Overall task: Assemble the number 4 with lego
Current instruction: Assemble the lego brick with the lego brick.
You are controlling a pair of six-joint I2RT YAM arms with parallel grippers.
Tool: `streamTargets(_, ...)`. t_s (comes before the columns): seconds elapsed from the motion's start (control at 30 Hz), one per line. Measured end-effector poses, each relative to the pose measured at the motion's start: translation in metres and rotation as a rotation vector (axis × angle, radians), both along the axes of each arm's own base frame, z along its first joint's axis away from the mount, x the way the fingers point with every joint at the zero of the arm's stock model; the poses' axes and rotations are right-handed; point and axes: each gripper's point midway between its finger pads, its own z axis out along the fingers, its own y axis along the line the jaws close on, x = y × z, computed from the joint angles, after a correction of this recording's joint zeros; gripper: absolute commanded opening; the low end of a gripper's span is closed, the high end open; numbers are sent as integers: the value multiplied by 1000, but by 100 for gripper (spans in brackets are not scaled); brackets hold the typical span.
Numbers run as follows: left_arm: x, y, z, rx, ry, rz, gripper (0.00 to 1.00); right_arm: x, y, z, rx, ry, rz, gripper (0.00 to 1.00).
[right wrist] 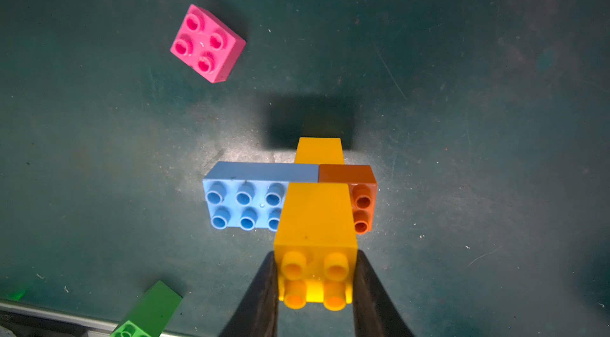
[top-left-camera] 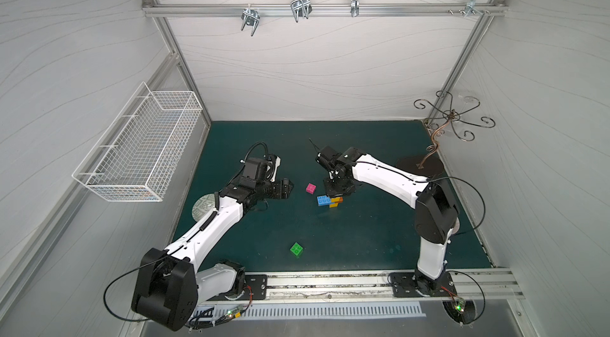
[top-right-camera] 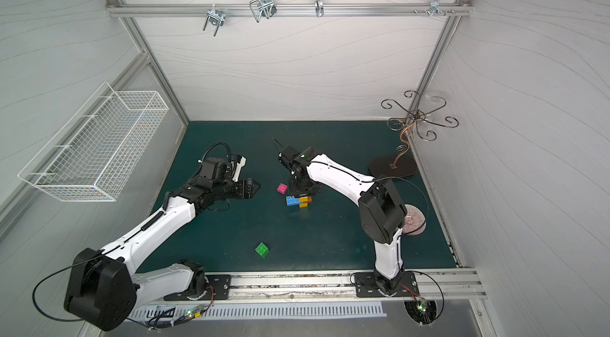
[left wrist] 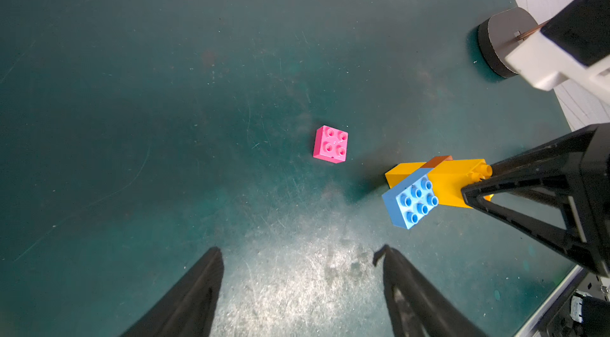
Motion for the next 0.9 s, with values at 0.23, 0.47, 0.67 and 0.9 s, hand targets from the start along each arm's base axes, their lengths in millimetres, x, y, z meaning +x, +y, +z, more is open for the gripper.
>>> streamTargets(0.23, 0, 0, 0, 0, 0, 0, 78, 3, 1, 1, -5, 6, -4, 35)
streamTargets(0.47, 0, 0, 0, 1, -1, 2, 78, 9, -3, -5, -27, 27, -22, 42)
streamTargets(0.67, 0, 1, 0, 2, -2, 2, 78, 8, -7, -10, -49, 45, -26, 48)
streamTargets(0.9, 0, 1, 3, -1, -10, 3, 79, 10, -5, -8, -42, 39, -15, 51)
